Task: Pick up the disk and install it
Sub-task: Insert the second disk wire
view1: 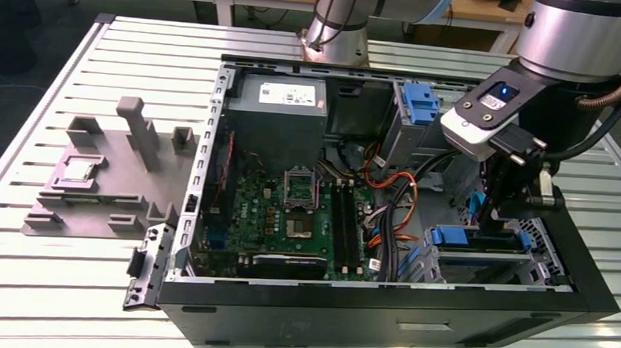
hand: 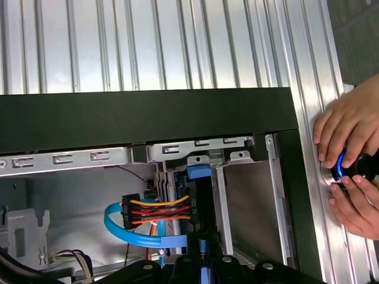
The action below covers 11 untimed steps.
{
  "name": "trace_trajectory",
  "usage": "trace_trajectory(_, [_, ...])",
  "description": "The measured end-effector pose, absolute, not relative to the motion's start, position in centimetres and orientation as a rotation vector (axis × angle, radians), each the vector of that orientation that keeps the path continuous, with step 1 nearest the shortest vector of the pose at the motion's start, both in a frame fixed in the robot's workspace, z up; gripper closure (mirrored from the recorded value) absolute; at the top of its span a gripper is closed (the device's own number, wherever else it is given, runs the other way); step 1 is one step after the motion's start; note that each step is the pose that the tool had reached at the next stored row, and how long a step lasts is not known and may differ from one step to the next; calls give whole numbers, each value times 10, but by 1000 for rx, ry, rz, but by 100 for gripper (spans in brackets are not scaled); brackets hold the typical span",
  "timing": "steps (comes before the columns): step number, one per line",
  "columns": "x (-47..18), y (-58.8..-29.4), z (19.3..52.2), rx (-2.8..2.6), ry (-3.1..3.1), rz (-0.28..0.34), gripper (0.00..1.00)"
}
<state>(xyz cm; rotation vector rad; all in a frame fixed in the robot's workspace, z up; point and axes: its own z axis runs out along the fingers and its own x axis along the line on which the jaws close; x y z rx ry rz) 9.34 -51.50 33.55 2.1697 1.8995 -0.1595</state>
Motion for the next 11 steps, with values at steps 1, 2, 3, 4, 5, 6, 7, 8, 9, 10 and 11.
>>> trace_trajectory(1, [93,-515,335,2168,1903,-154,84])
trace_trajectory(2, [93,-516,335,2169,1905,-148,84])
trace_trajectory(3, [93,-517,335,2170,1908,-141,84])
trace_trajectory(4, [93,-517,335,2173,1910,-133,84])
trace_trajectory(5, [93,-518,335,2177,1913,-124,84])
trace_trajectory(6, [93,-519,335,2181,1917,-114,84])
trace_trajectory(7, [93,-519,335,2186,1920,-105,84])
trace_trajectory(8, [93,-521,335,2189,1923,-98,84])
trace_trajectory(9, [93,-522,335,2192,1925,-93,84])
trace_trajectory(10, [93,-523,335,2194,1926,-88,84])
trace_trajectory(11, [92,-525,335,2196,1928,-84,84])
